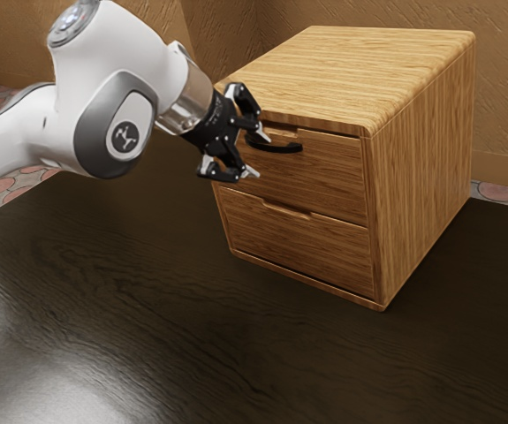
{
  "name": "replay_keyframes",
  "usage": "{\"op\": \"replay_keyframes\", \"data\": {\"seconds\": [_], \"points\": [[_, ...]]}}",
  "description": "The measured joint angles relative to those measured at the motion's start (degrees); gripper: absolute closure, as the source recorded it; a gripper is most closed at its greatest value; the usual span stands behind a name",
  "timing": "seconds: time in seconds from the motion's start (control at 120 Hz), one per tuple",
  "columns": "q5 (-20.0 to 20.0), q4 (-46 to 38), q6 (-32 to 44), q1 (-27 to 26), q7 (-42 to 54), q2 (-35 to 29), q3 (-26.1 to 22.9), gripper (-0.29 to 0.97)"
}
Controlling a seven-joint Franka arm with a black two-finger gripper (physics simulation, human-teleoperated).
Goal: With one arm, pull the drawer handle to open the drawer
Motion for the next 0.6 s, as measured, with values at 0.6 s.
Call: {"op": "replay_keyframes", "data": {"seconds": [0.6], "points": [[0.12, 0.07, -0.13, 0.23, 1.47, 0.77, -0.11, 0.42]]}}
